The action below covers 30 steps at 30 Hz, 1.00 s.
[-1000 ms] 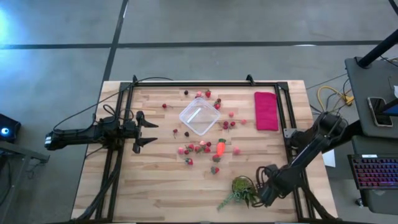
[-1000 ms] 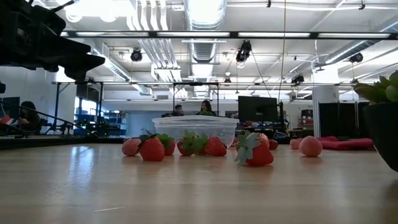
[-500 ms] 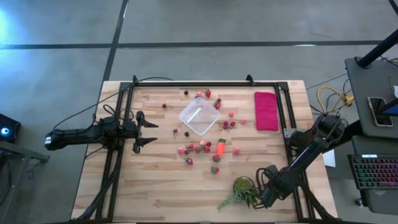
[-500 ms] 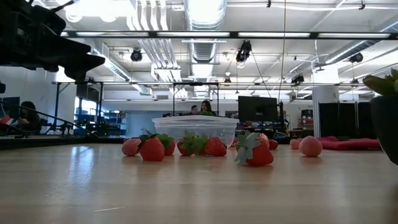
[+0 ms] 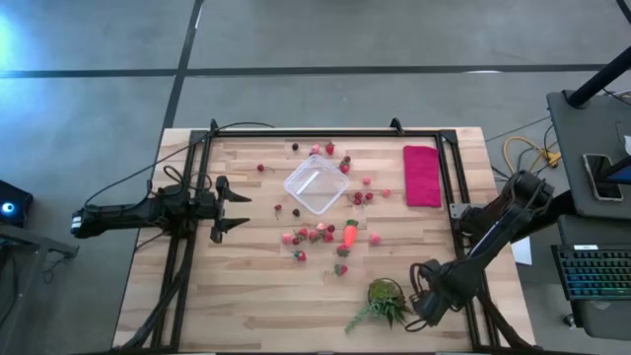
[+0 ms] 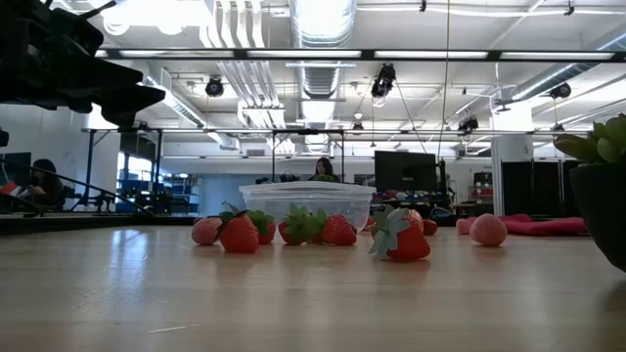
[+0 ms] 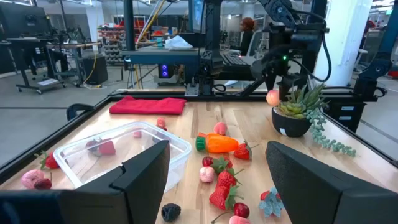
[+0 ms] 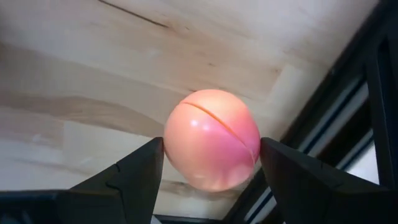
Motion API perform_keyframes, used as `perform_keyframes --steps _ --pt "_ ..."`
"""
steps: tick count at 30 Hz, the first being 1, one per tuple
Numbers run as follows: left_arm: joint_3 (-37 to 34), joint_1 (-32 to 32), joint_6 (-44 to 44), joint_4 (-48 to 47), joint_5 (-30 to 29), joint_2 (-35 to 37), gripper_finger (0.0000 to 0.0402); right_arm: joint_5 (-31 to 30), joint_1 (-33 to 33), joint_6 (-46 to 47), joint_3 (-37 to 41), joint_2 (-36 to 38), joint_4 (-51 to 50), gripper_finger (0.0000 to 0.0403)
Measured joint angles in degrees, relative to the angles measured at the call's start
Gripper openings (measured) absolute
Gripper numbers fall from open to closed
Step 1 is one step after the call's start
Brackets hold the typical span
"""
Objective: Pick and placing Produce into tupperware
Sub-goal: Put the pink apricot into the transparent container
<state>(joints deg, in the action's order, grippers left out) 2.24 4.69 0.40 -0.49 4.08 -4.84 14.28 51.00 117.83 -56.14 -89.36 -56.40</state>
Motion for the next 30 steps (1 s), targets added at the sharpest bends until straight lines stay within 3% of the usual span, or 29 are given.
perform_keyframes --steps 16,30 --pt "0.0 0.01 -0.02 -0.01 -0.02 0.0 0.0255 -11.24 0.21 -3.42 0.68 4.71 -0.61 0.0247" --pt "0.0 0.02 -0.01 -0.01 -0.02 -0.02 0.0255 -12.2 -0.97 -1.47 3.59 4.99 -6.34 0.0247"
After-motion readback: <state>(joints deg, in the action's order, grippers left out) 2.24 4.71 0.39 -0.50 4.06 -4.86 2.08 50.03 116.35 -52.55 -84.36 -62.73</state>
